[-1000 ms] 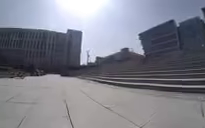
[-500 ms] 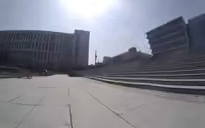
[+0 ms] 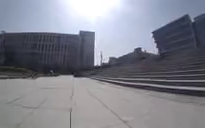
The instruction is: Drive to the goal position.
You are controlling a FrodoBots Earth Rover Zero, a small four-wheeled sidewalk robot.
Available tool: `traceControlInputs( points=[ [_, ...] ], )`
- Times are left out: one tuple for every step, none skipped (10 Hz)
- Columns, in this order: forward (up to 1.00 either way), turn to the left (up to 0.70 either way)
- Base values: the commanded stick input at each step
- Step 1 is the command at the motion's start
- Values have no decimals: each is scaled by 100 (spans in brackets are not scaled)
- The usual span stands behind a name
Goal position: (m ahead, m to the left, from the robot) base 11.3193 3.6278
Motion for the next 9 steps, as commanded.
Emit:
traceControlInputs(
  points=[
    [45, 27],
    [45, 12],
    [45, 0],
    [45, 0],
    [45, 17],
    [45, 27],
    [45, 27],
    [45, 27],
    [45, 27]
  ],
)
